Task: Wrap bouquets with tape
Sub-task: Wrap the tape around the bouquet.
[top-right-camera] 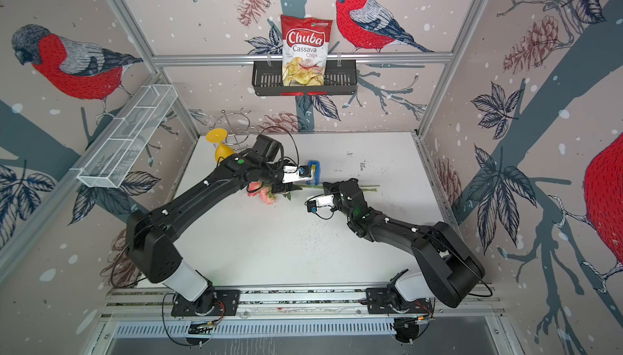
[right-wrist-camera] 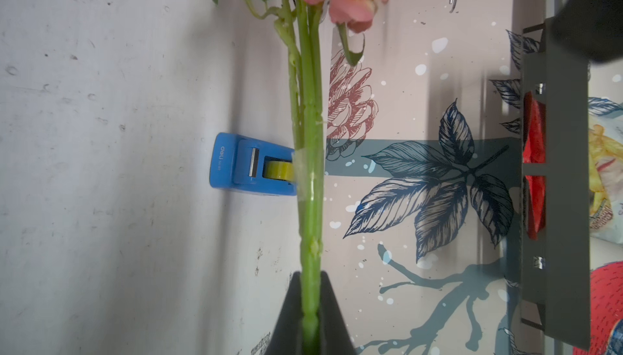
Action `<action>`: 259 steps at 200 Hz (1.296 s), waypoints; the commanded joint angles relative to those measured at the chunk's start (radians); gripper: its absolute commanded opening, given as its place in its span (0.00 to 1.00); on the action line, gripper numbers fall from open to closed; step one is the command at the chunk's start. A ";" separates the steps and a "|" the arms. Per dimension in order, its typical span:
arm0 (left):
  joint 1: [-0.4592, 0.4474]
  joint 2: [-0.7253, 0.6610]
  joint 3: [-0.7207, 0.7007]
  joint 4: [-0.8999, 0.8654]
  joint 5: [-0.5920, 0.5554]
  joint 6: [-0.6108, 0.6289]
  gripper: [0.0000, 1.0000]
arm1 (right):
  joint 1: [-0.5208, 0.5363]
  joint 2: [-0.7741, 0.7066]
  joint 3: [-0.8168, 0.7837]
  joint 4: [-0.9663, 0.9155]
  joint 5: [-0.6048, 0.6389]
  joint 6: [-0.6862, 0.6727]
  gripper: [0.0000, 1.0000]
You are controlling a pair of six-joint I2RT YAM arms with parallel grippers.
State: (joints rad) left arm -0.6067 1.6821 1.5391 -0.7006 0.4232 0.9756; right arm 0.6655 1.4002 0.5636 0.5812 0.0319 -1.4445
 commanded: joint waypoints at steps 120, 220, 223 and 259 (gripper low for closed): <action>0.007 0.277 0.214 -0.248 -0.031 0.066 0.38 | 0.007 0.005 -0.008 0.099 -0.099 -0.025 0.00; 0.004 0.255 0.172 -0.190 -0.028 0.087 0.00 | 0.034 -0.009 0.005 0.051 -0.098 0.027 0.00; 0.004 0.252 0.169 -0.186 -0.029 0.083 0.00 | 0.034 -0.009 0.006 0.052 -0.097 0.028 0.00; 0.004 0.231 0.141 -0.164 -0.033 0.057 0.00 | 0.055 -0.008 -0.012 0.096 -0.078 0.054 0.00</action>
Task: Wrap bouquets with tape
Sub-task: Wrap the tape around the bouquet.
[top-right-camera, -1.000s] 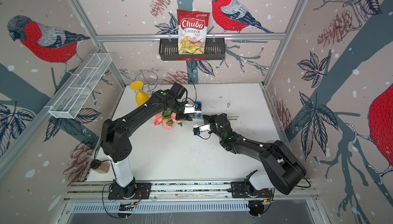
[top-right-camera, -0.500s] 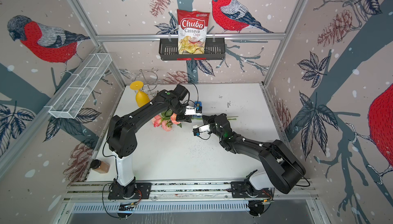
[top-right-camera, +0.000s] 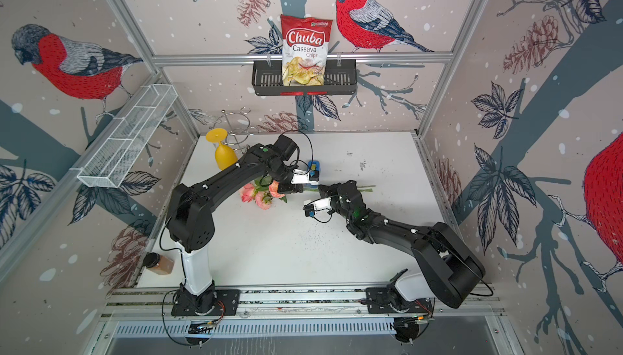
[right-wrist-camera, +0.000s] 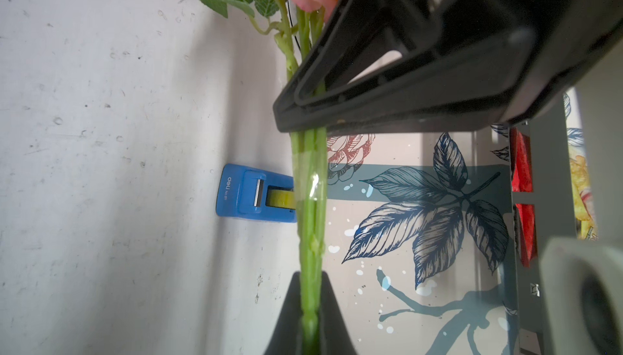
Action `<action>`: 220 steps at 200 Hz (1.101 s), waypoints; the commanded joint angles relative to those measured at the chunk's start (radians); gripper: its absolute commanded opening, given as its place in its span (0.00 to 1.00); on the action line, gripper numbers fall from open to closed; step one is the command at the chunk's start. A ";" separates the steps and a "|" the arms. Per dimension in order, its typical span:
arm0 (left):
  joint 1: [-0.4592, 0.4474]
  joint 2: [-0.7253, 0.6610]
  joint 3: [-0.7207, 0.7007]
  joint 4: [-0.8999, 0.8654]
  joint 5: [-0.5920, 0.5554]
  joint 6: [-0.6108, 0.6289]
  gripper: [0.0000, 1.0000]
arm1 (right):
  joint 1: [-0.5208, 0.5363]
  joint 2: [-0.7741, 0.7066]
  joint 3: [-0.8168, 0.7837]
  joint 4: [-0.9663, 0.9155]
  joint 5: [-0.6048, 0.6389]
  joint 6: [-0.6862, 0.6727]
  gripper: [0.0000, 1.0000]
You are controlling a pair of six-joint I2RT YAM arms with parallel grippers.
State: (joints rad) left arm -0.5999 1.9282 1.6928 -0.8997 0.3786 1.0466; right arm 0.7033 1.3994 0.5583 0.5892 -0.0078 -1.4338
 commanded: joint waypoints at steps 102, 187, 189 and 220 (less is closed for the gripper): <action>-0.006 -0.018 -0.001 0.019 0.002 0.001 0.00 | 0.033 -0.031 -0.020 0.081 -0.013 0.060 0.03; -0.020 -0.175 -0.240 0.309 -0.190 -0.036 0.00 | 0.210 -0.431 -0.085 -0.191 0.263 0.465 0.78; -0.020 -0.178 -0.245 0.315 -0.192 -0.036 0.00 | 0.213 -0.449 -0.087 -0.206 0.261 0.480 0.79; -0.031 -0.187 -0.289 0.360 -0.224 -0.018 0.00 | 0.217 -0.678 -0.099 -0.340 0.265 0.751 0.82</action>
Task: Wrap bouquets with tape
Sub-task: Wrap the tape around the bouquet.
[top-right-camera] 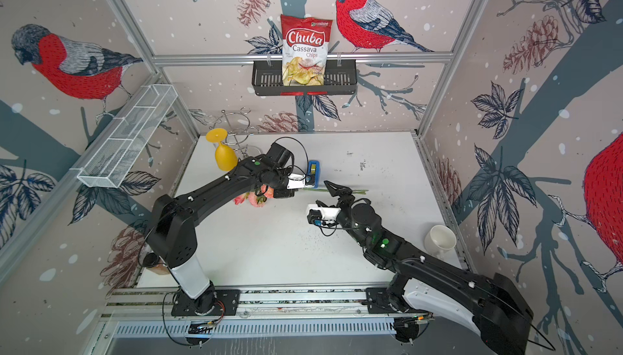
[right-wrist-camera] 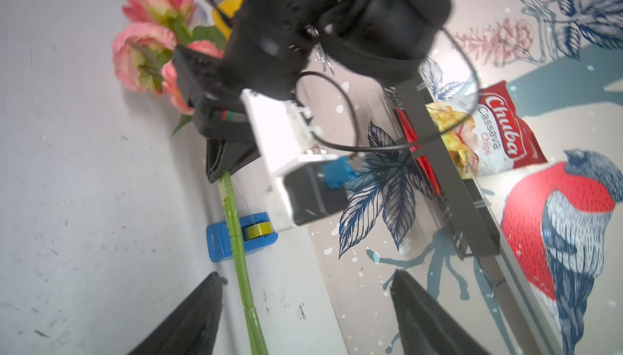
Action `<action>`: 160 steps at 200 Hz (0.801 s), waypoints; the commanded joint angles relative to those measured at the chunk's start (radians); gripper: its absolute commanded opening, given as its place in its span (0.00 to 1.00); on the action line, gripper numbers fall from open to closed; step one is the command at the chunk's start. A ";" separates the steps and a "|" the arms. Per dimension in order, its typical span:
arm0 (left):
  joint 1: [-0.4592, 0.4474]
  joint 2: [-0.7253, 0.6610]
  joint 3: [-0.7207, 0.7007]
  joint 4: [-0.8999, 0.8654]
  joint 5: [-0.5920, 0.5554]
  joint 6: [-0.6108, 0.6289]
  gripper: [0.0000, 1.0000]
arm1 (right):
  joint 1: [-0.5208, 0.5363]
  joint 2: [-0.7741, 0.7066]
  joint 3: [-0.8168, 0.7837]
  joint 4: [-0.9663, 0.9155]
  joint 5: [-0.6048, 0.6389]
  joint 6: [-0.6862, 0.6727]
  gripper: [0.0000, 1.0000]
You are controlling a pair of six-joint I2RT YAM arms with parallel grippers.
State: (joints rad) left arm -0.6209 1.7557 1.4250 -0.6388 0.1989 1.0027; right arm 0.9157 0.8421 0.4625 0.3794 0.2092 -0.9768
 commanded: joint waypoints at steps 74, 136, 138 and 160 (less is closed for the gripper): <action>-0.121 -0.059 -0.183 0.292 -0.236 0.032 0.00 | -0.285 -0.066 0.226 -0.235 0.040 1.234 0.90; -0.169 -0.102 -0.408 0.633 -0.384 0.056 0.00 | -0.518 0.283 0.324 -0.252 -0.442 1.482 0.79; -0.170 -0.102 -0.414 0.645 -0.392 0.059 0.00 | -0.518 0.291 0.323 -0.246 -0.450 1.487 0.79; -0.180 -0.093 -0.483 0.785 -0.474 0.078 0.00 | -0.516 0.380 0.318 -0.188 -0.495 1.539 0.74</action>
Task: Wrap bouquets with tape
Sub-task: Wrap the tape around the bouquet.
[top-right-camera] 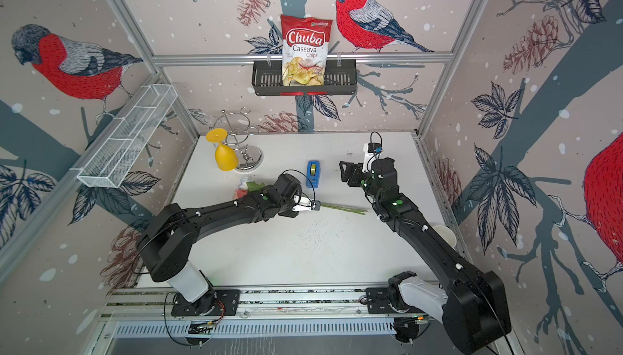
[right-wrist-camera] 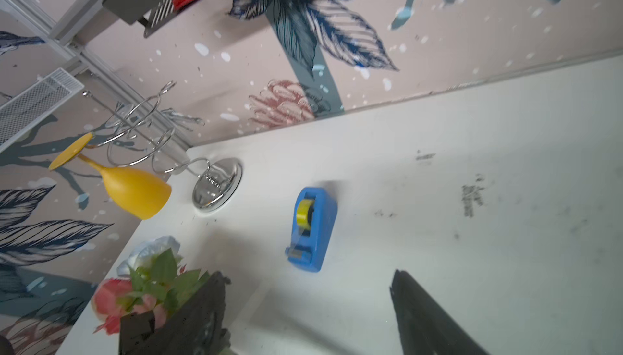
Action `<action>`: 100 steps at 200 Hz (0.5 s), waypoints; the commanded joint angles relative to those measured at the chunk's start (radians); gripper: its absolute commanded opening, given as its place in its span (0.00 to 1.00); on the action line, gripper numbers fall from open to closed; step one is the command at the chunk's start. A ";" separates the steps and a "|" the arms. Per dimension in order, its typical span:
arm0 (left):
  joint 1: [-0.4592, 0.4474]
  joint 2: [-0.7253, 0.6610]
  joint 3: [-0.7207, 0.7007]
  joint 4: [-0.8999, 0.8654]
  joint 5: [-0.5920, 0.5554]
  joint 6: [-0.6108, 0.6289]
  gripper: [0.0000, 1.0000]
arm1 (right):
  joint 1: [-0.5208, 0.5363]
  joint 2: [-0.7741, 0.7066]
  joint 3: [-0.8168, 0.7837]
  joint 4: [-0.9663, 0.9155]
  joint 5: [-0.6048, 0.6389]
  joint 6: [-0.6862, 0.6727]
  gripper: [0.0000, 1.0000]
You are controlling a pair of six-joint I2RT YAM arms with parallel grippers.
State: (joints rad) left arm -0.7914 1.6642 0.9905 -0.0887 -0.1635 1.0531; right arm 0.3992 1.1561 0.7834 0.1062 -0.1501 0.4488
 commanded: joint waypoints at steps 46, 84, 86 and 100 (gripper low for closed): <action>-0.055 0.056 -0.118 0.411 -0.205 0.061 0.00 | 0.011 0.254 0.001 0.211 -0.201 0.211 0.70; -0.093 0.099 -0.209 0.628 -0.274 0.100 0.00 | 0.036 0.383 0.032 0.270 -0.249 0.247 0.69; -0.095 0.102 -0.215 0.642 -0.280 0.103 0.00 | 0.037 0.390 0.035 0.270 -0.252 0.249 0.69; -0.101 0.115 -0.262 0.752 -0.310 0.130 0.00 | 0.043 0.429 0.043 0.287 -0.267 0.267 0.68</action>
State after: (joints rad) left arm -0.8837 1.7607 0.7807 0.4118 -0.3939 1.1297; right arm 0.4335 1.5368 0.8082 0.3149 -0.3691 0.6636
